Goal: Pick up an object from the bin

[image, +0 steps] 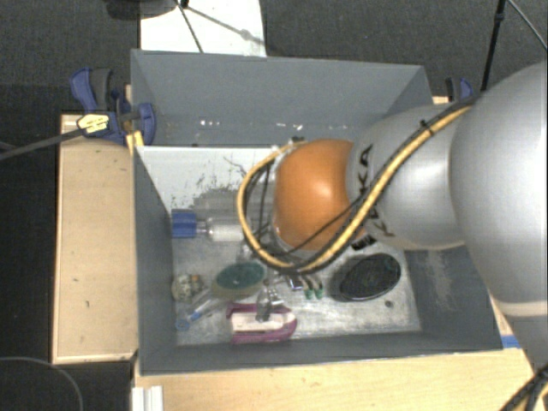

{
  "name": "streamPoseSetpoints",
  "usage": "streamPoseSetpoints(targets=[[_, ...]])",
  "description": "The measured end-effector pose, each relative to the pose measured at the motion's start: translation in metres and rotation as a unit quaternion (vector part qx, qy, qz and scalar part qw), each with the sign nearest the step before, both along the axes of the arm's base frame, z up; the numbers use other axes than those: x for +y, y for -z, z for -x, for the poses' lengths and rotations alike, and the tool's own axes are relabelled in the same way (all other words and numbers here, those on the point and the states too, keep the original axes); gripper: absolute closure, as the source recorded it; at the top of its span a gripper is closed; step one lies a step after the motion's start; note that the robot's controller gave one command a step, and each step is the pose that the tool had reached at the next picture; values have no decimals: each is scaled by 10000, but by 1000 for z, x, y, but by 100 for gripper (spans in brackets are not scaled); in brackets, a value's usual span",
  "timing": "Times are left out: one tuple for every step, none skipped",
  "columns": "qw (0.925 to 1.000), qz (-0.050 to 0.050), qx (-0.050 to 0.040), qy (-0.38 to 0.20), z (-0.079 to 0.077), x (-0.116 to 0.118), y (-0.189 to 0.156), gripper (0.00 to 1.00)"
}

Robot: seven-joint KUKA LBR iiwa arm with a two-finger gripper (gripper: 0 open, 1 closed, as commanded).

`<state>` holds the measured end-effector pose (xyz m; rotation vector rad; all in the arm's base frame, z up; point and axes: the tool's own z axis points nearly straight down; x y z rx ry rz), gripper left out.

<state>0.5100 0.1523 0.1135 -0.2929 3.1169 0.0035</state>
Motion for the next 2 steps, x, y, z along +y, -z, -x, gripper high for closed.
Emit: streamPoseSetpoints(targets=[[10000, 8, 21, 21, 1, -1, 3, 100], [9930, 13, 3, -1184, 6, 4, -145, 100]])
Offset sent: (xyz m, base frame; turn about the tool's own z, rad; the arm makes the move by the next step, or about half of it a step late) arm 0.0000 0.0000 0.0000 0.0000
